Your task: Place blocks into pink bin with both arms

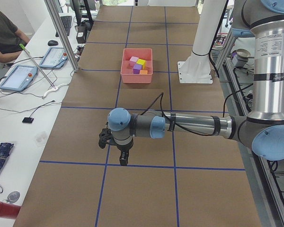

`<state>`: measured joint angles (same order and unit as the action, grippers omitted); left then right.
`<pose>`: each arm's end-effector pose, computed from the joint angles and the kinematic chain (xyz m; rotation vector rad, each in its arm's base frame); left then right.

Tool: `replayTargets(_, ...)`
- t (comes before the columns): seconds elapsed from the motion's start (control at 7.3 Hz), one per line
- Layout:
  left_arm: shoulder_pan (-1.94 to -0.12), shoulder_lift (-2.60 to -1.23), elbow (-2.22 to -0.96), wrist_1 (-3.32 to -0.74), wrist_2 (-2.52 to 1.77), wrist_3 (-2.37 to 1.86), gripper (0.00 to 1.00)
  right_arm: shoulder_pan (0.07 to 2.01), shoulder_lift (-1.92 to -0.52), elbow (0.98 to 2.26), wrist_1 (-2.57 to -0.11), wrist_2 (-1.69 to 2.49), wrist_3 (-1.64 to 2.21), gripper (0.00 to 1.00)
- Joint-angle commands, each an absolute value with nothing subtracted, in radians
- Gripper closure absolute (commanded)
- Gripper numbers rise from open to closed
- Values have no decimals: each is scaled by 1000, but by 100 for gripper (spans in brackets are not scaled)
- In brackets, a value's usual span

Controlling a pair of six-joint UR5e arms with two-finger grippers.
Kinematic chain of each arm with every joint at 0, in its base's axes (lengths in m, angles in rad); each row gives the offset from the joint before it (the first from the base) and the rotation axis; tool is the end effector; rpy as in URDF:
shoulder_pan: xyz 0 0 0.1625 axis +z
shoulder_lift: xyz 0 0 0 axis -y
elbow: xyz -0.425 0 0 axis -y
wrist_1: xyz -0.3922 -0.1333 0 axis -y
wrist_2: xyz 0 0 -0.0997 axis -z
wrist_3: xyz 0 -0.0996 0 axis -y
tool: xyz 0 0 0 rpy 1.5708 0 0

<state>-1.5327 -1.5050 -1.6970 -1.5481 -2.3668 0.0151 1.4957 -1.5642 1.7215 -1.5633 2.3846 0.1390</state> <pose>-0.0443 -0.4678 0.6288 0.0266 0.7964 0.0654 0.0232 -0.5029 0.5772 0.0679 -0.8237 -0.0068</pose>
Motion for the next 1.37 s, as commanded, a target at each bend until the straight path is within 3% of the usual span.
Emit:
replayTargets(0.0,-1532,-1506,-1703,-1549,-2367,15,0,1482,-1555,1709,-1562,2413,135,0)
replayTargets(1.23,-1532,-1517,-1687,-1555,-2365,14,0,1485,-1552,1710,-1565,2403,127,0)
